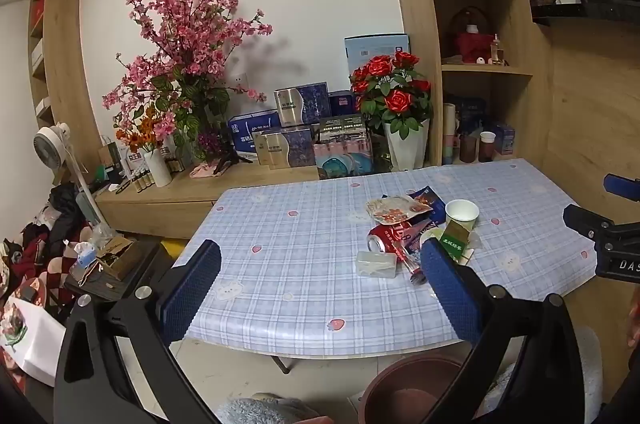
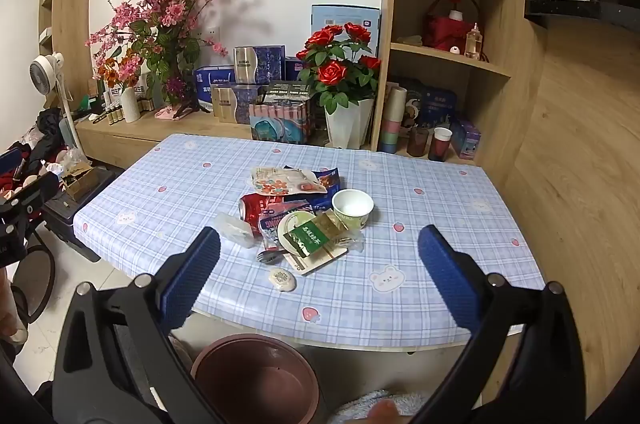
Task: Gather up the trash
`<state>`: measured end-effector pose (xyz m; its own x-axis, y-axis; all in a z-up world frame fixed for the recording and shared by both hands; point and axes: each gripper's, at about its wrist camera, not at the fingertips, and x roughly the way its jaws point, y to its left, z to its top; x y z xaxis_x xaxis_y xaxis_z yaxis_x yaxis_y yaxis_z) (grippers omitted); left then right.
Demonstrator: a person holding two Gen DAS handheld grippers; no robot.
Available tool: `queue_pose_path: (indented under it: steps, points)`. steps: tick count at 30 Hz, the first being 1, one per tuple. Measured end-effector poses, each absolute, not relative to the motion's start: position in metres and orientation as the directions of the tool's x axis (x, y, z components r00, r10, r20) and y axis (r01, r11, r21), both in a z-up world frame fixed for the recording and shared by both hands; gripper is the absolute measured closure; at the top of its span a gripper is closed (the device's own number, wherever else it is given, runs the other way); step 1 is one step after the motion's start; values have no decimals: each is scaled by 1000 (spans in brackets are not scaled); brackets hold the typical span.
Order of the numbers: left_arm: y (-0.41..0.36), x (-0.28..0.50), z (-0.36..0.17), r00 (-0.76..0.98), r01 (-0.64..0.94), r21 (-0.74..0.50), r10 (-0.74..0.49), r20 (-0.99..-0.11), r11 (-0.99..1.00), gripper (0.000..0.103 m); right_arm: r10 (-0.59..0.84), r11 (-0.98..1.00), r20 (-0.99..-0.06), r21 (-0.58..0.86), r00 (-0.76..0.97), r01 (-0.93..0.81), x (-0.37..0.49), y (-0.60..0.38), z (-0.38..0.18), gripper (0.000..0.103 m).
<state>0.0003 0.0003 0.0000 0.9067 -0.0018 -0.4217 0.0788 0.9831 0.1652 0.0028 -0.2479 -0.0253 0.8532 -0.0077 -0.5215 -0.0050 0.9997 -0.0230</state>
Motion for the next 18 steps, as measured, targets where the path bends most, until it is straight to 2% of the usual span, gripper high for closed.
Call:
queue_pose_path:
  steps: [18]
  points:
    - [1, 2, -4, 907, 65, 163, 10, -422, 985, 5, -9, 1000, -523, -24, 853, -4, 2, -248, -26, 5]
